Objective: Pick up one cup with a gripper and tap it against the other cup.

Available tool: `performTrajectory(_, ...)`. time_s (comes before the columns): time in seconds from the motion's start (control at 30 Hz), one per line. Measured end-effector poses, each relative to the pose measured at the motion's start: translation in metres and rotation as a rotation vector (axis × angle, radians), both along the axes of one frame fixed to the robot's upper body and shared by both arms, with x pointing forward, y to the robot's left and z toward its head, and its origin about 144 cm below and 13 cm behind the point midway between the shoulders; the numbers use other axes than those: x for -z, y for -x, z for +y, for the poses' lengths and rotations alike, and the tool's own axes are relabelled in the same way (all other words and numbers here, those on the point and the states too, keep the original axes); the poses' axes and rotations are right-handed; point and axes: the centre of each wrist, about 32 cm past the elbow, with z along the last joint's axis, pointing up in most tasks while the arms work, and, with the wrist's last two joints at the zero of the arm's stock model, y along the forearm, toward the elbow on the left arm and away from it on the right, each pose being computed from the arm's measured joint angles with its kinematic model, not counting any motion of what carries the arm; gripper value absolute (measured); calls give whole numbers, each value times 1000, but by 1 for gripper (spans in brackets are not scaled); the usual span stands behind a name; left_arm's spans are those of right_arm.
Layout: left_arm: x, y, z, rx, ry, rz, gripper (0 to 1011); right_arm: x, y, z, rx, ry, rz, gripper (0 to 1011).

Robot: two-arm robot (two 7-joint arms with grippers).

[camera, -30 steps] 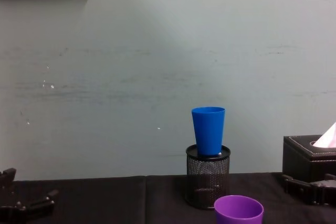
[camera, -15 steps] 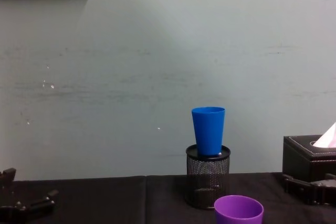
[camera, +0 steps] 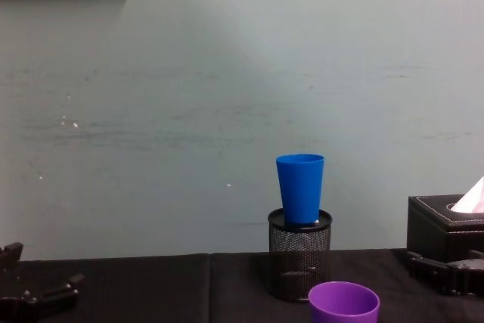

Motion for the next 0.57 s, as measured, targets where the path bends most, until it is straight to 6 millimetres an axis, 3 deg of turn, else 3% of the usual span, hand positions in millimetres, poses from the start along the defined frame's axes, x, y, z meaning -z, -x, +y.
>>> performTrajectory(0.57, 0, 0, 0, 0, 0, 0, 1000, 0, 0, 0, 0, 0, 0, 1004)
